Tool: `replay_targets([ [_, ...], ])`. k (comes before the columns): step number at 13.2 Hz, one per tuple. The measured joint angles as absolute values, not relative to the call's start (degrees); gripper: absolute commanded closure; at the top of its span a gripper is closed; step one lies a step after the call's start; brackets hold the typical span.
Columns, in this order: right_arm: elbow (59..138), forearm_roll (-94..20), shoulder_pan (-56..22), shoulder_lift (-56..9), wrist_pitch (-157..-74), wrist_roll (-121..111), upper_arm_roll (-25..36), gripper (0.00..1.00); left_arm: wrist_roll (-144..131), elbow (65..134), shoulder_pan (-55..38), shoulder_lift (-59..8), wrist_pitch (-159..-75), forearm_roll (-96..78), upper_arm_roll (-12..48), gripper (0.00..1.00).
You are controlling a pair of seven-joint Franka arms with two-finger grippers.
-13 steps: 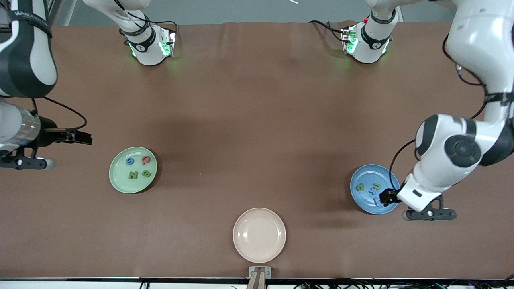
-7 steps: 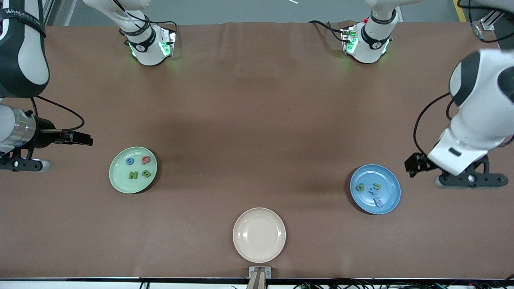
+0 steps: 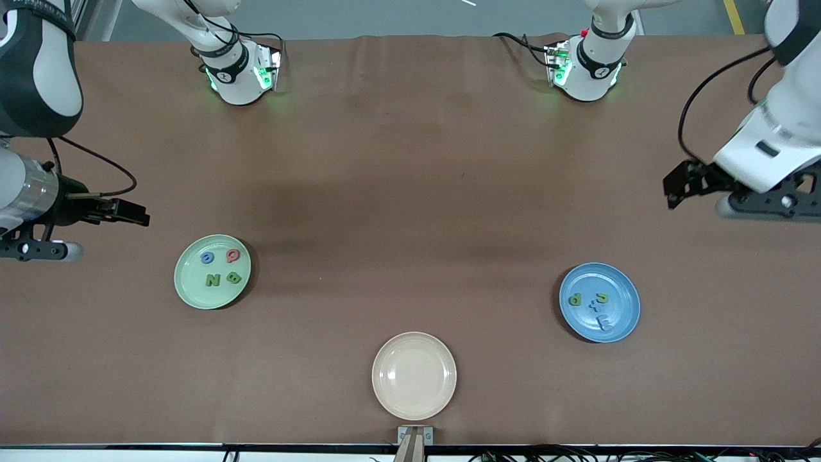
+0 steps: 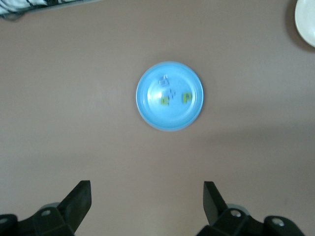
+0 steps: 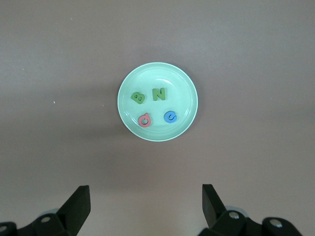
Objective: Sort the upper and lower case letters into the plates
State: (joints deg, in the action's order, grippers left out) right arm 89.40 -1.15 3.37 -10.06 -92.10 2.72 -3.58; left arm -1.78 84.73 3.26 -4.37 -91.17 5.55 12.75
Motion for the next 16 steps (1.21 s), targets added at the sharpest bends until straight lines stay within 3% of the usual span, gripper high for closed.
replay_targets([
  [2, 90.99, -1.15, 1.42, -7.95, -92.21, 2.08, -1.22, 0.00, 1.84, 88.28, 0.80, -0.13, -89.33, 0.97, 6.50, 0.00],
  [4, 91.76, -1.15, 0.59, -6.62, -92.21, 1.80, 0.04, 0.00, 2.96, 92.08, 0.81, 3.40, -88.71, -0.22, 4.67, 0.00],
  [11, 94.43, -1.15, 0.49, -2.79, -92.32, 1.66, 0.39, 0.00, 2.23, 94.34, 1.02, 8.84, -84.12, -0.30, 6.98, 0.00],
  [16, 96.12, -1.15, 0.44, 0.16, -92.33, 1.65, 0.35, 0.00, -3.00, 94.75, 1.59, 9.00, -83.37, -0.30, 7.54, 0.00],
])
